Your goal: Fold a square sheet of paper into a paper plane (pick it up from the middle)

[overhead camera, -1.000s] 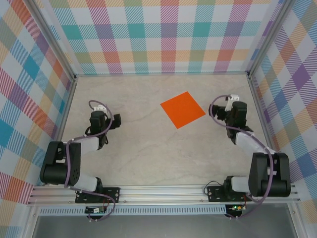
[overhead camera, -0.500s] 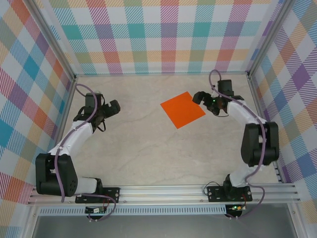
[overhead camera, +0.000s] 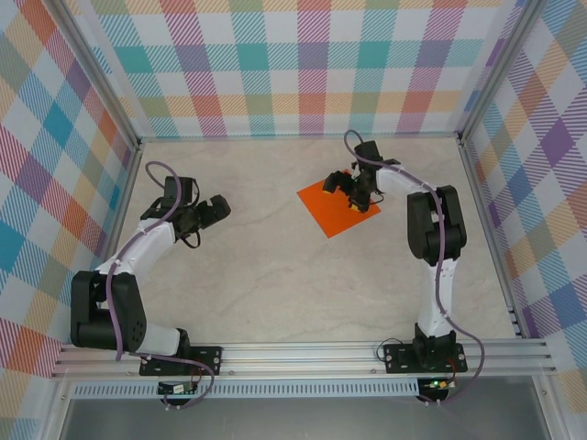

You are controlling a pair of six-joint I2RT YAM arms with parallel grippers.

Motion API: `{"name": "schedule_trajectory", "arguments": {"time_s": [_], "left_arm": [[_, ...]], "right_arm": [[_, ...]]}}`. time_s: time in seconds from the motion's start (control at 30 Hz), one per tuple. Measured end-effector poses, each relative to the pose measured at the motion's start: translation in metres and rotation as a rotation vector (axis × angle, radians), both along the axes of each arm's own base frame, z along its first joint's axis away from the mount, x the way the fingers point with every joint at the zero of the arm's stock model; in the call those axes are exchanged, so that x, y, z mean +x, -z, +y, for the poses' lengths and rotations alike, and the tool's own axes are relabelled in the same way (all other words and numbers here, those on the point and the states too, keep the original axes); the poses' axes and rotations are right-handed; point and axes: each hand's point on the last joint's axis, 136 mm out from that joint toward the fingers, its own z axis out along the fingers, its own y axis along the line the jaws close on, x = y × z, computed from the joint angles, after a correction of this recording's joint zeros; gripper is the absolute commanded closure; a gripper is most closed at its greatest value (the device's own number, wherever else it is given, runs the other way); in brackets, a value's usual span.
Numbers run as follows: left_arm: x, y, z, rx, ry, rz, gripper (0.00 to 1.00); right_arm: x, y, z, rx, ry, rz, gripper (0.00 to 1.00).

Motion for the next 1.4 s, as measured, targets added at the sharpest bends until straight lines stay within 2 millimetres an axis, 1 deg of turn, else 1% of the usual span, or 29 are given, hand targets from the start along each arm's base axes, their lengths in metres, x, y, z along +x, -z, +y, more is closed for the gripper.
{"name": "schedule_trajectory", "arguments": {"time_s": [0.17, 0.23, 0.3, 0.37, 0.43, 0.47, 0.57, 0.63, 0.73, 0.8, 0.87, 0.9, 0.93, 1.0, 1.07, 1.13, 1.2, 1.3, 1.4], "left_arm": [[-0.002, 0.002, -0.008, -0.041, 0.015, 0.02, 0.0], [-0.003, 0.003, -0.012, -0.058, 0.021, 0.026, 0.0], [-0.004, 0.004, -0.017, -0.071, 0.029, 0.031, 0.0], [-0.005, 0.005, -0.023, -0.081, 0.042, 0.038, 0.0], [-0.006, 0.006, -0.029, -0.089, 0.056, 0.043, 0.0], [-0.007, 0.006, -0.031, -0.092, 0.062, 0.045, 0.0], [-0.008, 0.006, -0.038, -0.1, 0.069, 0.049, 0.0], [-0.009, 0.007, -0.043, -0.107, 0.076, 0.052, 0.0], [-0.013, 0.011, -0.048, -0.118, 0.077, 0.066, 0.0], [-0.016, 0.015, -0.05, -0.124, 0.074, 0.078, 0.0], [-0.018, 0.021, -0.053, -0.131, 0.068, 0.095, 0.0], [-0.019, 0.023, -0.054, -0.134, 0.069, 0.103, 0.0], [-0.02, 0.024, -0.056, -0.14, 0.068, 0.107, 0.0], [-0.02, 0.026, -0.06, -0.15, 0.066, 0.113, 0.0], [-0.02, 0.026, -0.063, -0.157, 0.069, 0.112, 0.0], [-0.021, 0.027, -0.066, -0.165, 0.068, 0.114, 0.0], [-0.022, 0.028, -0.066, -0.168, 0.066, 0.115, 0.0], [-0.022, 0.033, -0.066, -0.168, 0.065, 0.124, 0.0], [-0.023, 0.037, -0.066, -0.167, 0.065, 0.136, 0.0]], "right_arm": [[-0.003, 0.002, 0.006, -0.01, 0.025, 0.008, 0.05], [-0.011, 0.004, 0.012, -0.009, 0.022, 0.01, 0.05], [-0.025, 0.003, 0.023, -0.005, 0.01, 0.013, 0.05], [-0.05, 0.004, 0.041, -0.006, -0.018, 0.031, 0.05], [-0.079, 0.005, 0.06, -0.006, -0.052, 0.05, 0.05], [-0.098, 0.006, 0.07, -0.013, -0.073, 0.065, 0.05], [-0.154, 0.009, 0.09, -0.052, -0.13, 0.099, 0.05], [-0.188, 0.012, 0.094, -0.088, -0.16, 0.117, 0.05], [-0.233, 0.015, 0.09, -0.142, -0.195, 0.143, 0.07], [-0.25, 0.015, 0.081, -0.176, -0.201, 0.167, 0.07], [-0.26, 0.016, 0.065, -0.243, -0.193, 0.202, 0.04], [-0.262, 0.015, 0.058, -0.276, -0.189, 0.214, 0.01], [-0.261, 0.011, 0.053, -0.307, -0.187, 0.218, 0.0], [-0.251, -0.005, 0.055, -0.332, -0.202, 0.185, 0.0], [-0.234, -0.023, 0.063, -0.335, -0.215, 0.127, 0.0], [-0.222, -0.032, 0.07, -0.34, -0.236, 0.09, 0.0], [-0.217, -0.03, 0.073, -0.357, -0.263, 0.085, 0.0], [-0.219, -0.015, 0.07, -0.401, -0.295, 0.126, 0.0], [-0.225, 0.001, 0.063, -0.448, -0.323, 0.177, 0.0]]}}
